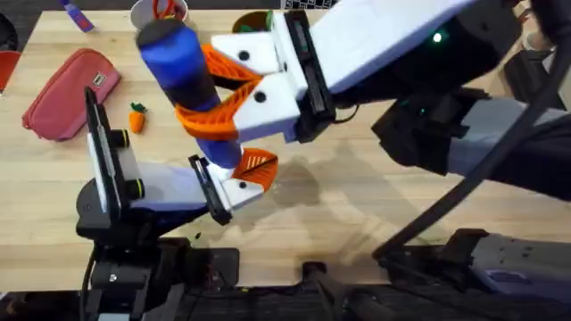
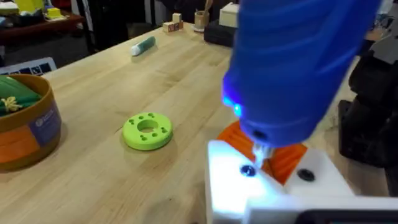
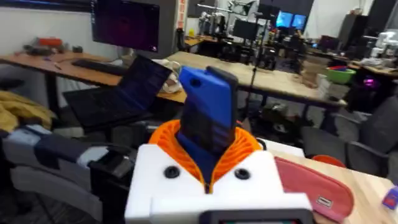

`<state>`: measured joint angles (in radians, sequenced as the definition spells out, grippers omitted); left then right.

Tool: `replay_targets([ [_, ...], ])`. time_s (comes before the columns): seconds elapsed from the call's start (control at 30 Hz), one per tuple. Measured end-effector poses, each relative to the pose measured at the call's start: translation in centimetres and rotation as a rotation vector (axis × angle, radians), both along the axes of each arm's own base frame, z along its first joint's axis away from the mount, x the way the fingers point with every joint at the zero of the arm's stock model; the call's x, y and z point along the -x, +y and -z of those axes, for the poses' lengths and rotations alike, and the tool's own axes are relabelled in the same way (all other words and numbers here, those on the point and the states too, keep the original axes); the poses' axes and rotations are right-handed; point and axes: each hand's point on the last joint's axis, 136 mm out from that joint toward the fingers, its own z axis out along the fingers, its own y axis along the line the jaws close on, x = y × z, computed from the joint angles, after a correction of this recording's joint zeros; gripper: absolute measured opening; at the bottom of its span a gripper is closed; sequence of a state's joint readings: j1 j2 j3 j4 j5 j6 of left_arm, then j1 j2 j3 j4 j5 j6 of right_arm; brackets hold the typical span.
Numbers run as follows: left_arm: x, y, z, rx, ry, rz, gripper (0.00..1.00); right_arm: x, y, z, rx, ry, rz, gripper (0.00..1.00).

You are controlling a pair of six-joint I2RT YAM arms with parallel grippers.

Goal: Pick up the gripper from the table and insert it into the empty holder that is missing its gripper. Then pick up a screw, insert it into the mounting hole, and use the screwdriver to tighten it. Finally, clean up the table by picking up the vegetable and placing it into the bucket.

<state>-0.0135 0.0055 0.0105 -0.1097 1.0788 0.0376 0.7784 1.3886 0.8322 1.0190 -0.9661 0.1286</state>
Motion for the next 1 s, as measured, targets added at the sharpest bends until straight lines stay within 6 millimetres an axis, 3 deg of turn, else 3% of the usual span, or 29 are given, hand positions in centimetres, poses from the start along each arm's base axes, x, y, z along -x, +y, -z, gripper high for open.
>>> replay_targets([
  [0.37,0.0,0.0,0.0,0.0,0.0,-0.001,0.007,-0.3,0.5,-5.2,-0.013,-0.016,-0.024,0.023],
  [0.57,0.0,0.0,0.0,0.0,0.0,-0.001,0.007,-1.4,0.6,-5.3,0.041,0.044,-0.003,0.023],
  [0.77,0.0,0.0,0.0,0.0,0.0,-0.001,0.007,-6.9,-0.2,-1.4,0.322,0.272,0.233,0.023],
  [0.87,0.0,0.0,0.0,0.0,-0.001,-0.001,0.007,-9.4,-2.6,-0.1,0.466,0.307,0.385,0.023],
  [1.0,0.0,0.0,0.0,0.0,-0.001,-0.001,0.007,-12.6,-6.9,-0.3,0.594,0.256,0.602,0.023],
])
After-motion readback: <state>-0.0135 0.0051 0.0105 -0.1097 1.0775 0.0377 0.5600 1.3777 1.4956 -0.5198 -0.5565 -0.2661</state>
